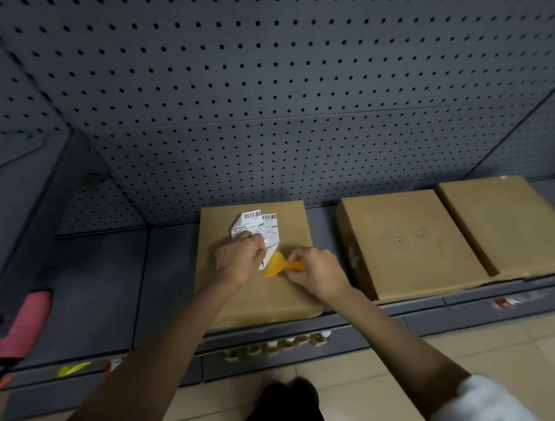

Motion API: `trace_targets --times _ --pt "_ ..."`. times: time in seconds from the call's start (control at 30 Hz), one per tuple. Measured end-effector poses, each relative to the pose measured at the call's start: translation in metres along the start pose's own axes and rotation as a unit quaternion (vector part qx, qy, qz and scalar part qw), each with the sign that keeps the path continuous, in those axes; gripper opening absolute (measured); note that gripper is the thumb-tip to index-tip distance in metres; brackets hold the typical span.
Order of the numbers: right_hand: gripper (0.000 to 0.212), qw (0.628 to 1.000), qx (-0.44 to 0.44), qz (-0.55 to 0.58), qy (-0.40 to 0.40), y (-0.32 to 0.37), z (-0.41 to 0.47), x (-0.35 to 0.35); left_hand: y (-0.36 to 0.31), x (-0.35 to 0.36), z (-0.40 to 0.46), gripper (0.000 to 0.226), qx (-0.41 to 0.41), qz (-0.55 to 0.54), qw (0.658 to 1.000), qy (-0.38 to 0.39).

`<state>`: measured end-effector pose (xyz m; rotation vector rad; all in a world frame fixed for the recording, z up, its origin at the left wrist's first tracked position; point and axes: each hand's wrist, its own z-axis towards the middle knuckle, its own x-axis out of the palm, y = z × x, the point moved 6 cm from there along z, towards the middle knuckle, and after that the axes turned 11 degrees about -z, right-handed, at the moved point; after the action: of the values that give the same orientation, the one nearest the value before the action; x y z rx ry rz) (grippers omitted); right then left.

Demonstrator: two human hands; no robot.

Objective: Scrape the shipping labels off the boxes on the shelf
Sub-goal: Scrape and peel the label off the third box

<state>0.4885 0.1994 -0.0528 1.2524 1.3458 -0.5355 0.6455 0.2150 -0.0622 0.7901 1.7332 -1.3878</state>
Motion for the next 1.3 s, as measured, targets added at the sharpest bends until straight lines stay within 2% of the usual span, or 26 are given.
trace_targets --times 0.13,0.3,0.5,0.7,0.87,1.07,1.3 --pt "0.021 1.000 0.010 -0.001 0.000 -0.013 -0.004 -0.002 -0.001 0.000 -0.001 0.018 -0.007 -0.009 1.000 -0.004" --pt "0.025 1.000 -0.011 -0.002 -0.016 0.011 0.002 0.003 -0.002 -0.002 -0.001 0.018 -0.004 -0.002 1.000 -0.011" --pt "0.023 1.000 0.015 0.002 -0.001 -0.016 -0.005 -0.004 -0.001 -0.001 -0.003 0.017 -0.014 -0.021 1.000 -0.018" --pt "0.023 1.000 -0.002 0.004 -0.016 0.011 0.004 0.002 -0.001 -0.003 -0.002 0.020 -0.017 -0.034 0.999 -0.011" --pt "0.022 1.000 0.011 0.007 0.003 -0.013 -0.001 -0.002 0.000 -0.002 -0.003 0.019 -0.024 -0.040 0.999 -0.008" --pt "0.024 1.000 0.000 0.015 -0.013 0.007 0.007 -0.002 0.000 -0.002 -0.002 0.022 -0.025 -0.033 0.999 -0.006" --pt "0.020 1.000 0.007 -0.001 -0.002 -0.009 0.002 -0.008 -0.001 -0.001 -0.003 0.021 -0.022 -0.026 0.999 -0.008"
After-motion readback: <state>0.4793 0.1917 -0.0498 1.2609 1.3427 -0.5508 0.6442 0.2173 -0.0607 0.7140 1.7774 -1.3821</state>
